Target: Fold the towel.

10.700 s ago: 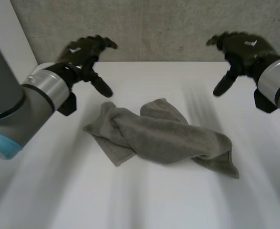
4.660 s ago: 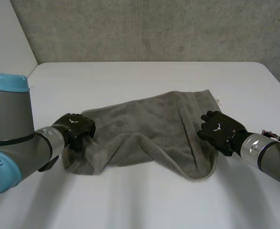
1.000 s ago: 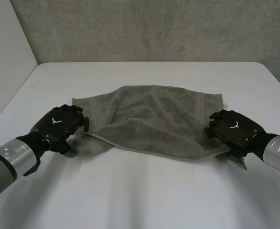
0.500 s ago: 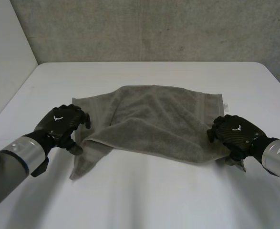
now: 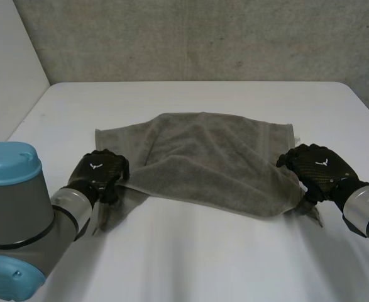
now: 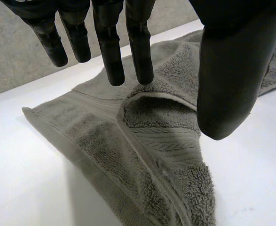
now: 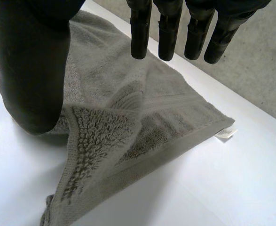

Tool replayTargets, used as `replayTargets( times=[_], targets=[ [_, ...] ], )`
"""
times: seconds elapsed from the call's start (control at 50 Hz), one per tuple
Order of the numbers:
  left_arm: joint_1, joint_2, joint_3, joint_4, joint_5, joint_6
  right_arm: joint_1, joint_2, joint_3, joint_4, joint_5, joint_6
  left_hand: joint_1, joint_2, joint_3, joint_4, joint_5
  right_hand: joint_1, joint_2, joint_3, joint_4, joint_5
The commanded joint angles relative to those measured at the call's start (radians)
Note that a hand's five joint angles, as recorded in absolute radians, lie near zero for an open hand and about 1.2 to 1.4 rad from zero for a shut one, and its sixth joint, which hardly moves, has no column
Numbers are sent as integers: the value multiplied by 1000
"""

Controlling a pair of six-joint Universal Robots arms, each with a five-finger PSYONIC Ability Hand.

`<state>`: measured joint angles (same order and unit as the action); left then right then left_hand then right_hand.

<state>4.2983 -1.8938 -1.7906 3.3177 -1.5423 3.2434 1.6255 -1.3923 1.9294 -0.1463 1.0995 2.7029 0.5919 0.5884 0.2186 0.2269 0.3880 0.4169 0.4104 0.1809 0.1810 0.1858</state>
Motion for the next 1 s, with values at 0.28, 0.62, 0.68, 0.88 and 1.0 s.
replayTargets(
  times=[0.28, 0.62, 0.68, 0.88, 1.0],
  targets=[
    [21, -102, 7, 68, -62, 1, 22, 29, 86, -99, -12, -147, -29, -25, -44, -52, 0, 44, 50, -6, -7, 100],
    [18, -149, 39, 121, -67, 1, 20, 56, 79, -131, -15, -164, -3, 1, -44, -52, 27, 759, 765, -6, -7, 815],
    [21, -149, 46, 128, -70, 1, 16, 56, 66, -131, -21, -170, 73, 77, -44, -52, 102, 979, 985, -6, -7, 1035],
    [52, -142, 40, 131, -70, 2, -27, -10, 20, -82, -86, -189, 804, 808, -44, -52, 834, 979, 986, -6, -7, 1036],
    [52, -78, 7, 109, 19, 2, -114, -71, -7, 45, -145, -187, 804, 808, -44, -52, 834, 979, 986, -6, -7, 1036]
  ],
)
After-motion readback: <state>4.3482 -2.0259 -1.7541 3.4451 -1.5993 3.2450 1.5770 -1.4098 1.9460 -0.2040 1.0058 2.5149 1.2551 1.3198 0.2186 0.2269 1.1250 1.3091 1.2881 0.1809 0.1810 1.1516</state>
